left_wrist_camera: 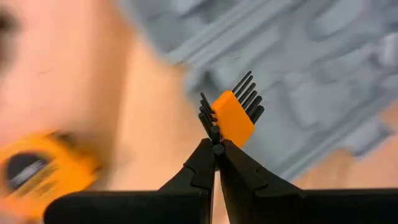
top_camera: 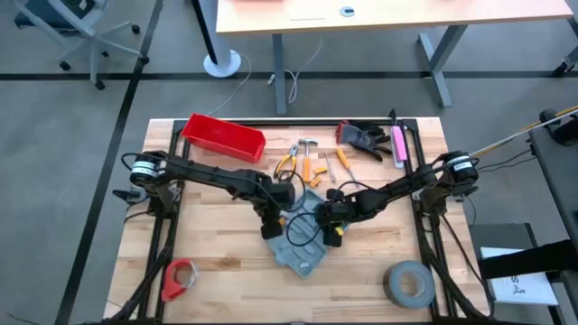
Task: Prefit tool cases
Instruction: Remove the yellow hex set from the prefit tool case to the table
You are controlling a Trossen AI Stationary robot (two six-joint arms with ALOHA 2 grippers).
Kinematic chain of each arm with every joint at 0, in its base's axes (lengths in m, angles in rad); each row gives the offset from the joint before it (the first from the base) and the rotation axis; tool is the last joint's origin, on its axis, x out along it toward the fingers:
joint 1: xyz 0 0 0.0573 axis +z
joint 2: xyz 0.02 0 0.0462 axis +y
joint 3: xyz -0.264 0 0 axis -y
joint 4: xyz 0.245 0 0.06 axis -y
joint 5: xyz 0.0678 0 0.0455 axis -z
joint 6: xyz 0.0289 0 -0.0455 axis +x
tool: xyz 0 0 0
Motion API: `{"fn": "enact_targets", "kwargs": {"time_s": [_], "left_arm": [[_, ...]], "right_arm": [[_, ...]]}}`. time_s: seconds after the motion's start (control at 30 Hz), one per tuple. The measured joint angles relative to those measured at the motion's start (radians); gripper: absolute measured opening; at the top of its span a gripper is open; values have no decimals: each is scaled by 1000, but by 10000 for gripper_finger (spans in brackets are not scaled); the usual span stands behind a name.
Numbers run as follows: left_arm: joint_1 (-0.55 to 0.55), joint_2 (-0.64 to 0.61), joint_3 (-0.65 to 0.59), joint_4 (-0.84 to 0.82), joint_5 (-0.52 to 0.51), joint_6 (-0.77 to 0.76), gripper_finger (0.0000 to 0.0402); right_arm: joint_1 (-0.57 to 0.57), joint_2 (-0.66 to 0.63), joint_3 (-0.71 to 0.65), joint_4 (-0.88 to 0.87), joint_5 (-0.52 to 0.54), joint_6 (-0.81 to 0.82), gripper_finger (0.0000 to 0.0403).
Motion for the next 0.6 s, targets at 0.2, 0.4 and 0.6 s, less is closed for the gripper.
{"fn": "enact_targets", "kwargs": {"time_s": [0.2, 0.4, 0.6], "left_arm": [[30, -22, 0, -115, -189, -1, 8], [65, -22, -7, -34, -240, 9, 9], [101, -23, -18, 1, -242, 26, 9]], "right_arm": [[0, 0, 2, 4, 0, 3, 183], [0, 0, 11, 7, 0, 3, 183], [11, -4, 15, 7, -8, 13, 183]]}}
